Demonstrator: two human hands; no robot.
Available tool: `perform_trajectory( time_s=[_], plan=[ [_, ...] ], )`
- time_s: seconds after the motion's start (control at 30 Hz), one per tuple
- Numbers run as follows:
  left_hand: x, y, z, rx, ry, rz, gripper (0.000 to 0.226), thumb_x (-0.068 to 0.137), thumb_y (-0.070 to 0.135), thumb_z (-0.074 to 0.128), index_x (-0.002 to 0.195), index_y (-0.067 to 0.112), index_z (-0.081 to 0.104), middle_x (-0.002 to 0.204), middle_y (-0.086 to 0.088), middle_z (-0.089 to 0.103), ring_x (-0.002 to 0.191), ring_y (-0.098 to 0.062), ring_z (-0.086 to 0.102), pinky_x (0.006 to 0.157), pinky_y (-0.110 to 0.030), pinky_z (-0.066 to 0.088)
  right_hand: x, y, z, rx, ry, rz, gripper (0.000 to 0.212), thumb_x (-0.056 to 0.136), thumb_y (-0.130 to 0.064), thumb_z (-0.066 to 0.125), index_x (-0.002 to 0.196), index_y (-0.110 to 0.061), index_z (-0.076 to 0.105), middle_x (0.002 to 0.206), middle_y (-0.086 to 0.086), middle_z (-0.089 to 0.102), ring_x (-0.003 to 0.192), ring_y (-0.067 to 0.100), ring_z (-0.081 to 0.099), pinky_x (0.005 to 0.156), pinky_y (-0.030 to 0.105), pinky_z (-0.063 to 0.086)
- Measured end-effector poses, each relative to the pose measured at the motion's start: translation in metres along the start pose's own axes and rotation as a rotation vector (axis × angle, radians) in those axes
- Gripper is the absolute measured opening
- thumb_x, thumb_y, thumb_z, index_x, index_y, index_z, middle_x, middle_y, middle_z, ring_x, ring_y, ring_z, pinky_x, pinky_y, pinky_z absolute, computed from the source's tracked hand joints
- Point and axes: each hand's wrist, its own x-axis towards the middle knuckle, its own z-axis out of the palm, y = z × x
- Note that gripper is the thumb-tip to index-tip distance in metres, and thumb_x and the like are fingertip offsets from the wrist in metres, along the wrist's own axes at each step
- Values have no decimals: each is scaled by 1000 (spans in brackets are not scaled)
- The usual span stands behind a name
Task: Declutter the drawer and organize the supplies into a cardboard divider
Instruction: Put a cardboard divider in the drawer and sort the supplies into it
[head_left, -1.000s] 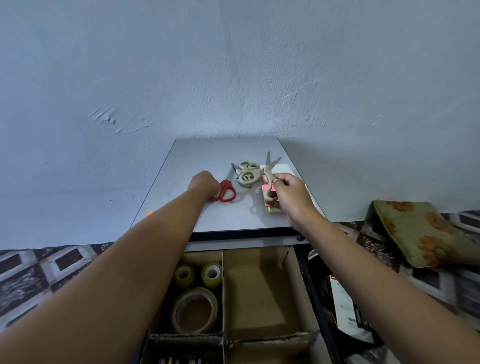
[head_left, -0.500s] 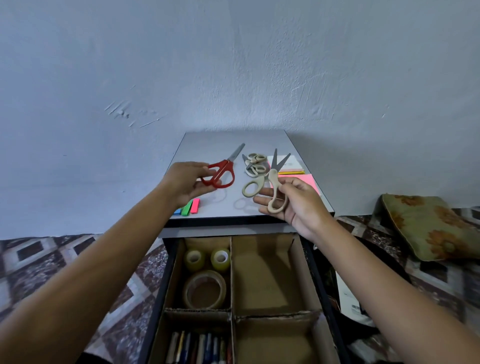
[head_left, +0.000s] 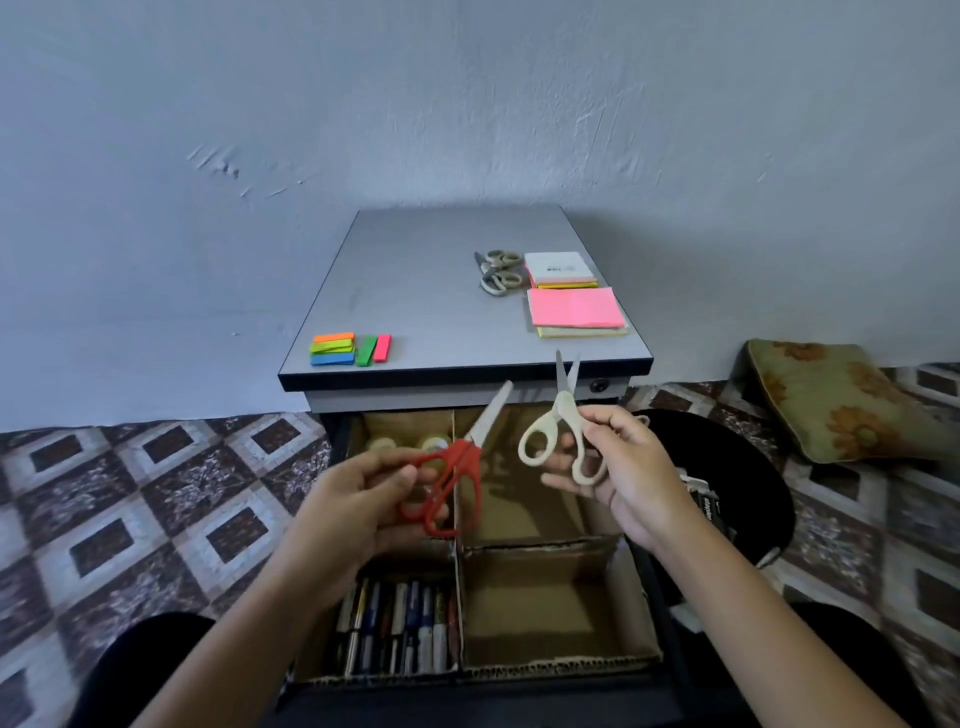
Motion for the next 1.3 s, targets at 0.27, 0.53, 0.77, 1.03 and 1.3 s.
perform_trajectory(
  time_s=[0.27,0.53,0.77,1.03,1.3],
  plan=[
    [20,-35,23,69,43,-149,17,94,5,48,108,5,57,103,-17,66,82,-26,70,65,-33,59,-2,40,-27,-339,186,-56,33,96,-4,43,86,-23,68,102,7,67,94,23,61,81,34,51],
    [74,-70,62,-31,144,-296,18,92,1,53,110,1,52,109,-20,60,90,-26,66,63,-28,58,8,62,-30,-484,306,-113,29,99,-6,38,110,-11,64,102,-4,59,80,0,53,69,11,43],
    [93,-80,68,300,13,-339,19,94,2,42,82,10,54,87,-9,62,86,-22,62,90,-39,52,11,72,-37,-429,324,-99,28,99,-7,40,108,-15,65,106,-2,60,87,5,55,71,13,42],
    [129,-74,68,1425,-464,87,39,94,13,45,133,12,47,128,-6,54,106,-18,56,82,-25,43,6,83,-39,-369,373,-135,27,98,-9,42,112,-11,66,103,-2,64,90,2,58,72,10,47],
    [138,-101,75,2308,-497,194,27,95,22,48,118,10,56,121,-10,58,115,-29,51,107,-54,24,7,86,-42,-301,380,-89,26,97,-10,45,110,-15,67,106,4,67,96,18,63,75,25,51]
  ],
)
